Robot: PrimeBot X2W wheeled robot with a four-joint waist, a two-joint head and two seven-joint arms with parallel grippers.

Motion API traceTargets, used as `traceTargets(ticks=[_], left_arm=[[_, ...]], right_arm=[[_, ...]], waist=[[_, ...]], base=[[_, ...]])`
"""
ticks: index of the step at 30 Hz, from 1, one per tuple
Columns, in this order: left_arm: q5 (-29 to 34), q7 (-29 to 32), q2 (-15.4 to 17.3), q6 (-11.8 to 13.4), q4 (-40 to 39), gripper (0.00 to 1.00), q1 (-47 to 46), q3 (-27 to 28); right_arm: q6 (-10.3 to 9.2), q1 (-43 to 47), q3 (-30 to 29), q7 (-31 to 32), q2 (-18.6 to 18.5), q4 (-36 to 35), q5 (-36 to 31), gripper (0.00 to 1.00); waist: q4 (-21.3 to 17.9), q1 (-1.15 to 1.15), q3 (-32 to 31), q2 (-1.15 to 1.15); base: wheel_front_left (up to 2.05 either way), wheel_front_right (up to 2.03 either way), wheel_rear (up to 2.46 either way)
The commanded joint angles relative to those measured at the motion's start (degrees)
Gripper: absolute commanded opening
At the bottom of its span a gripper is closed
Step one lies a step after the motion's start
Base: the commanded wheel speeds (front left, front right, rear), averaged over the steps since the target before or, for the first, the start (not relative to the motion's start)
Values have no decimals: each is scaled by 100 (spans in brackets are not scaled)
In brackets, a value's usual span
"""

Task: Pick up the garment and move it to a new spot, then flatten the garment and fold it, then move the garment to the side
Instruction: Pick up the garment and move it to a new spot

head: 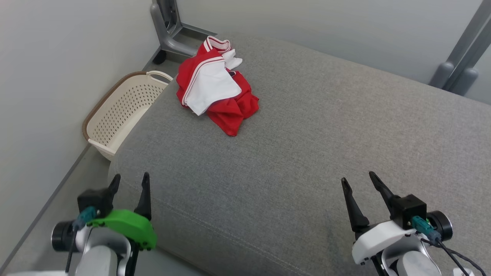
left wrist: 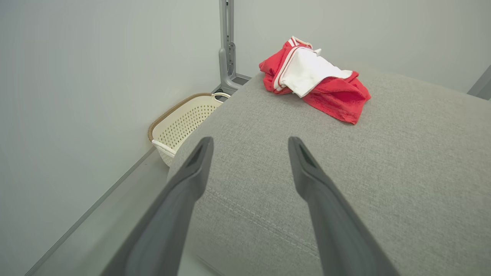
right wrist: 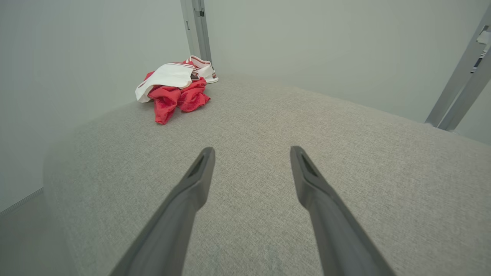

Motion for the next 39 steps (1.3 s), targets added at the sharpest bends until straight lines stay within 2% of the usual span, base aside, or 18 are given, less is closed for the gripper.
traceTargets(ticks=[1,7,17,28,36,39], left_arm=[[-120,173,69,-59,172,100,-442,-110],[-567,762,297,-114,802,100,-1745,-251],[-1187,1519,757,-112,1766,100,-3421,-598],[-1566,2187,1047,-111,2448,100,-4459,-1069],[-1783,2311,1197,-107,3010,100,-4904,-1048],[-1757,2296,1229,5,3239,100,-5016,-1045]], right_arm=[[-5,-132,32,93,-18,-146,-138,100],[-5,-320,301,497,-37,-676,-540,100],[-6,-373,793,1156,-544,-1763,-589,100],[-6,-13,748,1676,-879,-2652,-547,100],[-6,81,735,1800,-940,-2963,-560,100],[-6,64,719,1823,-949,-3045,-575,100]], waist=[[-171,0,262,0],[-655,0,763,0],[-1330,0,1586,0],[-1522,0,2299,0],[-1679,0,2542,0],[-1720,0,2598,0]], base=[[0,0,0],[0,0,0],[0,0,0],[0,0,0],[0,0,0],[0,0,0]])
